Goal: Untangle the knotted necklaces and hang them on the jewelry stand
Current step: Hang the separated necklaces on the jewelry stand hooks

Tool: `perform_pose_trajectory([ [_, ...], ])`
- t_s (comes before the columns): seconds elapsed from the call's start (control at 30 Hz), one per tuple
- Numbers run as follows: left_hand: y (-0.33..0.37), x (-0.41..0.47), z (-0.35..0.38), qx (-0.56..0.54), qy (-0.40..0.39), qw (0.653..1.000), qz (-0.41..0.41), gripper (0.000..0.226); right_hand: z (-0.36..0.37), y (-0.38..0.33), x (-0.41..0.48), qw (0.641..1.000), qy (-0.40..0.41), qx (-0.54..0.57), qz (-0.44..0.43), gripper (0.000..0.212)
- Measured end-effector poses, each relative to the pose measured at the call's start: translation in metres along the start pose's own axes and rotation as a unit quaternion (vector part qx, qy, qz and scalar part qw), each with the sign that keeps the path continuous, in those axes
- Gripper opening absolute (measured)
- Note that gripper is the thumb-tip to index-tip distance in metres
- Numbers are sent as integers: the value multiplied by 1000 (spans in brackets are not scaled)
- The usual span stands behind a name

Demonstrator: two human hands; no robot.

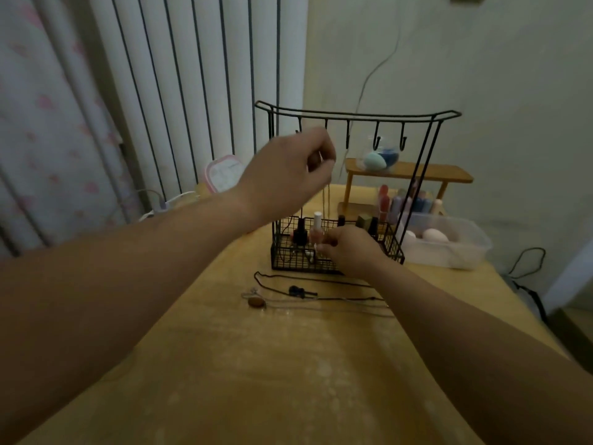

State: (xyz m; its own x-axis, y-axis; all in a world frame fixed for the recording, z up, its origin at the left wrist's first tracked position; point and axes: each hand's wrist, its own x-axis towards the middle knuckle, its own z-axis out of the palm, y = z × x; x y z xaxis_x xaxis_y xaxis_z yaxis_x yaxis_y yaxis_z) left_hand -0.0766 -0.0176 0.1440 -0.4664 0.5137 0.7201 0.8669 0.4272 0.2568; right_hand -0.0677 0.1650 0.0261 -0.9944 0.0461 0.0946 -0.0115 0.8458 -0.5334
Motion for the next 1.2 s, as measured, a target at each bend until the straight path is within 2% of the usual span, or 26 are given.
perform_pose_trajectory([
  [0.13, -1, -20, 16, -16, -11, 1000, -19, 3, 1, 0, 5, 998, -23, -64, -10, 15],
  [0.2, -3, -22, 18, -21, -9, 999, -31, 3, -2, -2, 5, 999, -25, -16, -18, 11],
  [0.37, -9, -24, 15, -38, 8, 997, -66, 2, -20, -14, 10, 997, 18, 68, -33, 20],
  [0.57, -12, -33, 14, -53, -1, 994, -96, 4, -9, -8, 8, 1000, 0, 7, 11, 23],
  [0.7, -16, -39, 13, -54, -9, 992, -115, 5, -3, -4, 8, 999, -9, -31, 26, 15],
  [0.97, -18, -53, 13, -63, -7, 989, -131, 3, -8, -4, 1, 1000, 8, -16, 7, 16],
  [1.1, -18, -66, 14, -61, -12, 987, -150, 2, -13, -5, -11, 999, 41, -12, 1, 24],
  [1.2, -19, -76, 14, -58, -11, 984, -170, 2, -18, -6, -25, 994, 106, 5, -11, 22],
])
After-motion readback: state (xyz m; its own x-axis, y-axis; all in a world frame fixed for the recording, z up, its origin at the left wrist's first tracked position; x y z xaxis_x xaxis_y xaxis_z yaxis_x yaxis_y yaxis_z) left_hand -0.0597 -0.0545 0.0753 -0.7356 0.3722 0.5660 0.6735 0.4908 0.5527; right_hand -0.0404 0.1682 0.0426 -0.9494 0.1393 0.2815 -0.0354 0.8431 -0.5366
